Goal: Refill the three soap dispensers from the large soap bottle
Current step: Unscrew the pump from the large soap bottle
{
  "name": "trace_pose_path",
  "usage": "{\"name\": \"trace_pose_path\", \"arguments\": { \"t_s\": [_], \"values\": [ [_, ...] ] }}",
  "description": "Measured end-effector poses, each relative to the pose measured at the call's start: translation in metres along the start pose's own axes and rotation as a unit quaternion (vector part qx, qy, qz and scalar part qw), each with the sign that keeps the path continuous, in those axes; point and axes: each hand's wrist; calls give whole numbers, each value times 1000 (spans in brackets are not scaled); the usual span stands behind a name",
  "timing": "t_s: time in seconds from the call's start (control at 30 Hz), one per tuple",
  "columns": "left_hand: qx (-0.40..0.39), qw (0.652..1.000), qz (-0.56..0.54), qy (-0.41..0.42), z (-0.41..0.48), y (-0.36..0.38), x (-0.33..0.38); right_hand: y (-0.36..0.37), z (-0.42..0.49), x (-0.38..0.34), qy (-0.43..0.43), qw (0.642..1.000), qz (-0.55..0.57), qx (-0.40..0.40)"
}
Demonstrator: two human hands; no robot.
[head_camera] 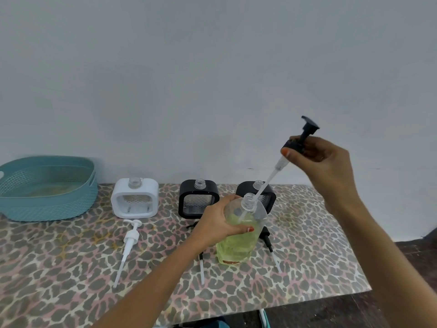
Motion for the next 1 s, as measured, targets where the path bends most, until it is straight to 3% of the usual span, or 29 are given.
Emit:
{"name": "trace_pose_path", "arguments": {
  "t_s": [0.4,0.83,1.0],
  "values": [
    [-10,1000,-11,-7,1,0,-1,-40,15,-24,-28,995,35,88],
    [-2,1000,-1,2,1,0,-3,-52,9,-19,-26,992,37,115],
    [-1,1000,-2,-2,1,0,-3,-77,6,-10,-7,982,77,171]
  ]
}}
Point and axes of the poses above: each hand's wrist, its own z-axis towards the middle knuckle, its own y-axis out of the palm, x = y × z, and after that the axes turned 15 degrees about -y, right-handed
